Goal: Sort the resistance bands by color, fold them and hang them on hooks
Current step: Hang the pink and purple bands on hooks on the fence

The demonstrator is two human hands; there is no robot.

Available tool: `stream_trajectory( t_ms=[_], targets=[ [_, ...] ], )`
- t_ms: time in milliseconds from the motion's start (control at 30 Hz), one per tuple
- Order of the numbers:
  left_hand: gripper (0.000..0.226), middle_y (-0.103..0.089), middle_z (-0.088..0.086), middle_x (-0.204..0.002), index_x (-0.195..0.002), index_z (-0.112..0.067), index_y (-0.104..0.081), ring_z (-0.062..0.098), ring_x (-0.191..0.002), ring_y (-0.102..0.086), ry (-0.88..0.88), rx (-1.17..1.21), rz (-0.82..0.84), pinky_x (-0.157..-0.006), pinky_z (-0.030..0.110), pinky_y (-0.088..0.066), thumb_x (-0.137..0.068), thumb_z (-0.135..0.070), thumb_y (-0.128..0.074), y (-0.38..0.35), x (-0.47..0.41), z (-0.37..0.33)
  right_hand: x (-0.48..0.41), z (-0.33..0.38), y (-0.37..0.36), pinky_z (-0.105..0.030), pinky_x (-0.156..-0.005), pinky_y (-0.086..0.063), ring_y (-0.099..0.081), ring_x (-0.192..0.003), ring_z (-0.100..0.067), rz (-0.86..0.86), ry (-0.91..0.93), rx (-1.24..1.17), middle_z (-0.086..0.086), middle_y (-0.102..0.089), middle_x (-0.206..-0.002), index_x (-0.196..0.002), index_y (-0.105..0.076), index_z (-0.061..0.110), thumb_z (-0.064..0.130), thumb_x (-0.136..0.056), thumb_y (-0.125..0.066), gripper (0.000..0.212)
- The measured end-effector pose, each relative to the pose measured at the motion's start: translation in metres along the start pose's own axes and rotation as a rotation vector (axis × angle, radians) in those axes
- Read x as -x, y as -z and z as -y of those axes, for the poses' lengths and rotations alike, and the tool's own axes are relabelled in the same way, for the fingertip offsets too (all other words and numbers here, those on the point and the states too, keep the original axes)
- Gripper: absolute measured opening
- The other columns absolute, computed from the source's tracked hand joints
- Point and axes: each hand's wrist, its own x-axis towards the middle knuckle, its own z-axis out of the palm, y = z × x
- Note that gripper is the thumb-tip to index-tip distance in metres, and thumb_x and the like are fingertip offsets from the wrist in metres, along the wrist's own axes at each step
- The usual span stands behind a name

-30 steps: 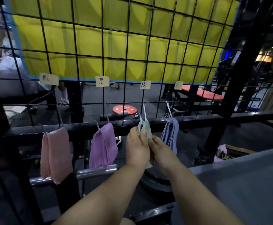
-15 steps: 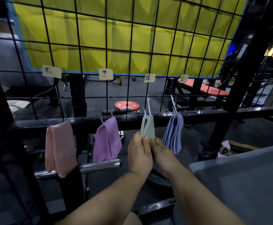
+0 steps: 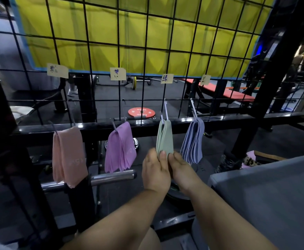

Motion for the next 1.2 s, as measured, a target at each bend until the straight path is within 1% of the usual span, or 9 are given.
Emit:
stream_trajectory(
  t_ms=[100, 167, 367, 533, 667, 733, 900, 1067, 1200],
  targets=[
    [0.019, -0.056, 0.003, -0.102, -0.099, -0.015, -0.048, 0.025, -0.097, -0.053, 0.021, -0.007, 0.018, -0.081, 0.041, -0.047, -0.101, -0.032, -0.042, 0.000, 0.002, 0.001, 0.006, 0.000, -0.001, -0.017, -0.073, -0.054, -0.066, -0.090, -0.007, -0.001, 0.007, -0.007, -0.003, -0.068, -0.104, -0.110, -0.058, 0.013, 0.031, -0.104, -0.041, 0.026],
    [0.019, -0.055, 0.002, -0.102, -0.100, -0.013, -0.048, 0.025, -0.098, -0.052, 0.030, -0.021, 0.025, -0.081, 0.038, -0.045, -0.101, -0.031, -0.042, 0.001, 0.004, 0.001, 0.007, -0.001, -0.001, -0.015, -0.068, -0.053, -0.066, -0.086, -0.007, -0.004, 0.002, -0.015, -0.003, -0.068, -0.101, -0.111, -0.057, 0.010, 0.030, -0.104, -0.042, 0.026],
    [0.021, -0.049, -0.001, -0.095, -0.091, -0.015, -0.043, 0.023, -0.097, -0.049, 0.027, -0.117, 0.075, -0.077, 0.033, -0.036, -0.101, -0.033, -0.041, 0.006, 0.015, 0.006, 0.014, -0.009, 0.001, -0.030, -0.087, -0.053, -0.066, -0.102, -0.015, 0.008, -0.023, 0.034, -0.006, -0.069, -0.109, -0.112, -0.059, 0.015, 0.034, -0.104, -0.042, 0.027],
    [0.031, -0.049, 0.000, -0.089, -0.085, -0.015, -0.042, 0.024, -0.093, -0.049, -0.006, -0.121, 0.094, -0.075, 0.032, -0.036, -0.098, -0.042, -0.042, 0.009, 0.019, 0.011, 0.018, -0.019, 0.004, -0.041, -0.097, -0.049, -0.066, -0.104, -0.021, -0.038, -0.019, 0.066, -0.009, -0.070, -0.110, -0.110, -0.065, 0.017, 0.039, -0.102, -0.044, 0.031],
    [0.057, -0.052, 0.002, -0.089, -0.084, -0.013, -0.045, 0.023, -0.088, -0.049, -0.041, -0.137, 0.101, -0.075, 0.037, -0.041, -0.083, -0.064, -0.019, 0.012, 0.024, 0.019, 0.021, -0.024, 0.004, -0.036, -0.089, -0.050, -0.068, -0.093, -0.021, -0.054, -0.022, 0.044, -0.003, -0.074, -0.094, -0.104, -0.065, 0.015, 0.040, -0.101, -0.046, 0.031],
    [0.056, -0.053, 0.004, -0.088, -0.082, -0.014, -0.045, 0.025, -0.087, -0.050, -0.052, -0.136, 0.103, -0.075, 0.039, -0.043, -0.084, -0.063, -0.020, 0.013, 0.026, 0.021, 0.021, -0.026, 0.004, -0.034, -0.083, -0.050, -0.066, -0.086, -0.021, -0.064, -0.013, 0.036, -0.002, -0.072, -0.086, -0.103, -0.063, 0.010, 0.037, -0.101, -0.047, 0.031],
    [0.041, -0.053, 0.000, -0.083, -0.077, -0.018, -0.044, 0.025, -0.083, -0.052, -0.034, -0.112, 0.124, -0.072, 0.039, -0.045, -0.088, -0.056, -0.032, 0.012, 0.026, 0.018, 0.021, -0.025, 0.004, -0.032, -0.077, -0.048, -0.058, -0.083, -0.021, -0.058, -0.006, -0.021, -0.011, -0.064, -0.089, -0.109, -0.057, -0.001, 0.028, -0.104, -0.044, 0.032],
    [0.054, -0.058, 0.001, -0.083, -0.078, -0.015, -0.049, 0.022, -0.082, -0.053, -0.042, -0.106, 0.132, -0.072, 0.039, -0.047, -0.083, -0.063, -0.025, 0.011, 0.027, 0.019, 0.022, -0.026, 0.006, -0.036, -0.084, -0.052, -0.066, -0.080, -0.015, -0.056, 0.019, -0.020, 0.003, -0.070, -0.080, -0.107, -0.062, 0.005, 0.026, -0.104, -0.044, 0.028],
    [0.043, -0.057, 0.000, -0.082, -0.077, -0.021, -0.043, 0.024, -0.084, -0.054, -0.060, -0.120, 0.142, -0.071, 0.040, -0.048, -0.086, -0.060, -0.027, 0.011, 0.029, 0.021, 0.021, -0.027, 0.006, -0.026, -0.075, -0.051, -0.066, -0.078, -0.010, -0.046, 0.025, -0.028, 0.004, -0.071, -0.081, -0.105, -0.063, 0.009, 0.026, -0.104, -0.043, 0.027]
  ],
)
